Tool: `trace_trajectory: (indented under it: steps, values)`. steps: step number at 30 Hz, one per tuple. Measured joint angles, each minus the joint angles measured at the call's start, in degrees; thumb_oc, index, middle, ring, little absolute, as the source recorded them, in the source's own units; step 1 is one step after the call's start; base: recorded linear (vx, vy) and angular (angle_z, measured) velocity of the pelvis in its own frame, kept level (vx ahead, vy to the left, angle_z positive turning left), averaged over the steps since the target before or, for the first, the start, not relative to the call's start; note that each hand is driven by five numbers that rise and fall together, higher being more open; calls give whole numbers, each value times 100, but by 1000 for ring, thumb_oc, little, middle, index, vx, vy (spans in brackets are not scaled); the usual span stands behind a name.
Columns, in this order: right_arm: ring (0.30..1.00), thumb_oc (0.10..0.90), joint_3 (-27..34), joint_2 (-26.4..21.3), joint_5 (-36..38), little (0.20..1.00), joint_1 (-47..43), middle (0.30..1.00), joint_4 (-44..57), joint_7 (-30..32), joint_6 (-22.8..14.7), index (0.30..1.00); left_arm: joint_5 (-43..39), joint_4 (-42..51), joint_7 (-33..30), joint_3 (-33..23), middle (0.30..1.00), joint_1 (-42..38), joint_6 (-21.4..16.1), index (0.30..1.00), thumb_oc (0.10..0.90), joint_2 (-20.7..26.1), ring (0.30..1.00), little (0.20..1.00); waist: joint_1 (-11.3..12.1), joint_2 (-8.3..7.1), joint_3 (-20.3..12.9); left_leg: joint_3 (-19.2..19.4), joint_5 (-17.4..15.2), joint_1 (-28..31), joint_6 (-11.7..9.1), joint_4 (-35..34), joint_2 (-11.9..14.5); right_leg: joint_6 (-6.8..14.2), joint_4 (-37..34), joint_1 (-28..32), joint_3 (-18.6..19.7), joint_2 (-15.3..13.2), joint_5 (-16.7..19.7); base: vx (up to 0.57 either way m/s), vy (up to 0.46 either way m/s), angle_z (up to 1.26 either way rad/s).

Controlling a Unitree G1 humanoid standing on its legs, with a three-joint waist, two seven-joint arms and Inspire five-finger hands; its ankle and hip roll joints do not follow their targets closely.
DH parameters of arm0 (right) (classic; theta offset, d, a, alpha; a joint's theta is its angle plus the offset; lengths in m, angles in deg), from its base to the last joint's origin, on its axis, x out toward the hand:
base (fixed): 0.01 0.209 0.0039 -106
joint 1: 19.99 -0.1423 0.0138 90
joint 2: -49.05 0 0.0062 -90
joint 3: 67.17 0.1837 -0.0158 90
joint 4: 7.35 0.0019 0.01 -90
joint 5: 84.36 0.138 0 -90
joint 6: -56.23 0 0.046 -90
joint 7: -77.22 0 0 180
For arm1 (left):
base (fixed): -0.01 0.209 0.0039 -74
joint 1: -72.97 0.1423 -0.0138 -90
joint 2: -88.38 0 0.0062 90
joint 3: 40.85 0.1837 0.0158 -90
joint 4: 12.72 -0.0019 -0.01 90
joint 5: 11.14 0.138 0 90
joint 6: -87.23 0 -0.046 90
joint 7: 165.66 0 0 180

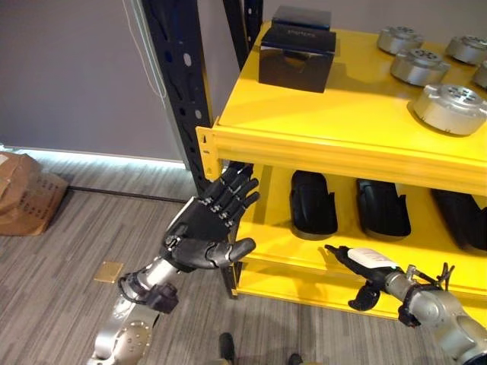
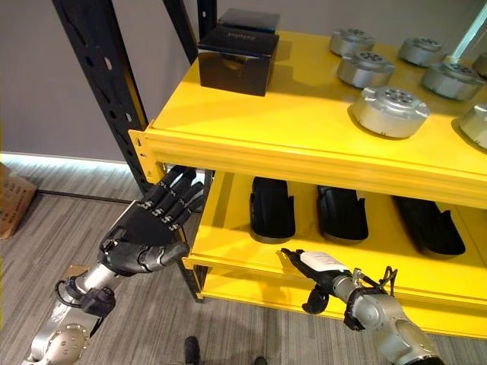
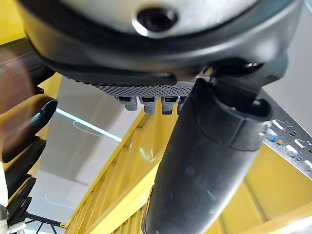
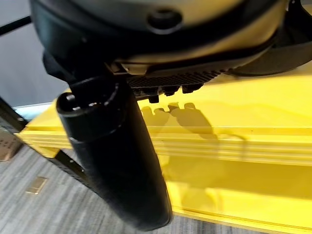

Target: Move parts from the plastic box to the shelf.

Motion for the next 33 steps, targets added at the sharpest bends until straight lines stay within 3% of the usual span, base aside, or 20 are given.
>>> trace_trajectory:
  steps: [9, 20, 33]
  values:
    - [1000, 900, -169, 7, -118, 1000, -157, 1000, -137, 107, 146, 1000, 10, 0, 14, -18, 1000, 1, 111, 1000, 900, 3, 1000, 1000, 46, 58, 6, -39, 4, -17, 0, 0, -4, -15, 35, 9, -89, 1, -15, -3, -4, 1]
    - [1000, 900, -529, 85, -284, 1000, -728, 1000, -993, 304, 308, 1000, 193, -1, 32, -19, 1000, -61, 185, 1000, 900, 4, 1000, 1000, 191, 47, 14, -82, 19, -25, -22, -1, 8, -23, -4, 17, -123, 19, -19, -3, -14, 1]
    - [1000, 900, -812, 243, -501, 1000, -1066, 1000, -1295, 433, 727, 1000, 237, -6, 125, -22, 1000, -209, 490, 1000, 900, 3, 1000, 1000, 247, 44, 12, -186, 19, -27, -22, -1, 11, -92, -5, 98, -280, 45, -38, 11, -15, 5]
